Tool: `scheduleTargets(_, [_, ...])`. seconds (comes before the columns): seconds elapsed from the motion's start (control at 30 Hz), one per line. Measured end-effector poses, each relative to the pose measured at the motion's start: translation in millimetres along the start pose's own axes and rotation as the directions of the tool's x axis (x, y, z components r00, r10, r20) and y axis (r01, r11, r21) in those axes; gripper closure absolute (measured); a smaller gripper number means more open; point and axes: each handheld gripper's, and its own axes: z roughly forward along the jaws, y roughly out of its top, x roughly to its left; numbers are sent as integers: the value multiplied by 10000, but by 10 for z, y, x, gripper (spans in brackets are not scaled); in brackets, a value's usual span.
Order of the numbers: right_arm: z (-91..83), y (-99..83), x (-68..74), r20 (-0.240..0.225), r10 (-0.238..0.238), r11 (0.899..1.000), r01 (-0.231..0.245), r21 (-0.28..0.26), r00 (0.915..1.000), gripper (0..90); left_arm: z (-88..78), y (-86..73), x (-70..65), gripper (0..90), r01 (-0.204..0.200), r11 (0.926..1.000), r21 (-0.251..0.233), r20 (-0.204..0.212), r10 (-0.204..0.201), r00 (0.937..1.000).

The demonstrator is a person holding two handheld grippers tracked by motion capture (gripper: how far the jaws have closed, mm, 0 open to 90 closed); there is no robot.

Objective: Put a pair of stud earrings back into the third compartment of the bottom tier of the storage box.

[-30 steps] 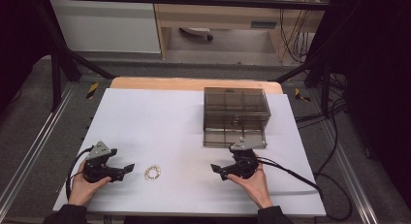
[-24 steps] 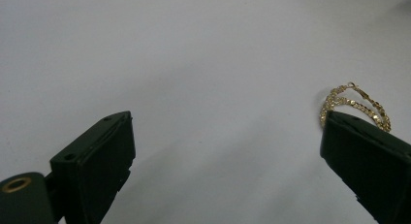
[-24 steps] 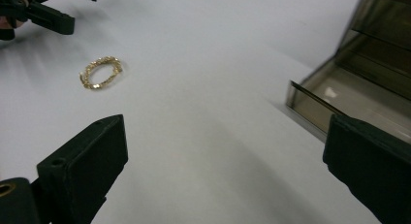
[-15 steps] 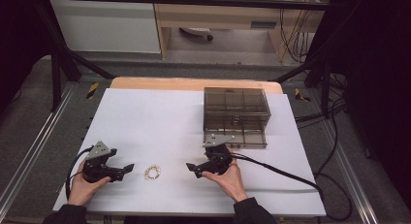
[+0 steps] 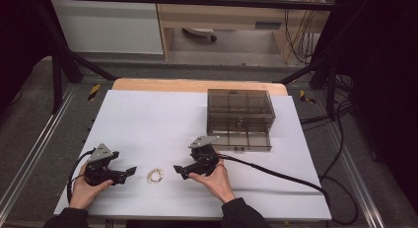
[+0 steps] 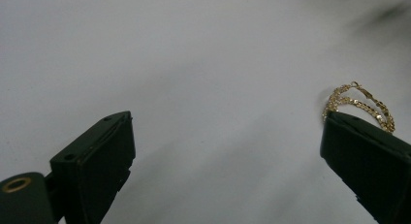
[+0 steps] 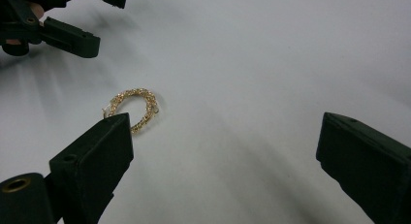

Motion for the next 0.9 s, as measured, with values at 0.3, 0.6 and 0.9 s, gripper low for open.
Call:
scheduleTargets(0.3, [194,62,104,-161,92,9999,-90,115,9998,114,6,-4,0,55,10,10000,34,-24,-10,10000])
scheduleTargets(0.6, [361,97,191,-345,-92,9990,106,434,9994,205,5,-6,1,55,20,10000,28,-24,-20,10000])
scheduleTargets(0.9, [476,114,260,-646,-239,9984,271,495,9976,386,3,-5,0,55,14,10000,18,-13,-14,10000])
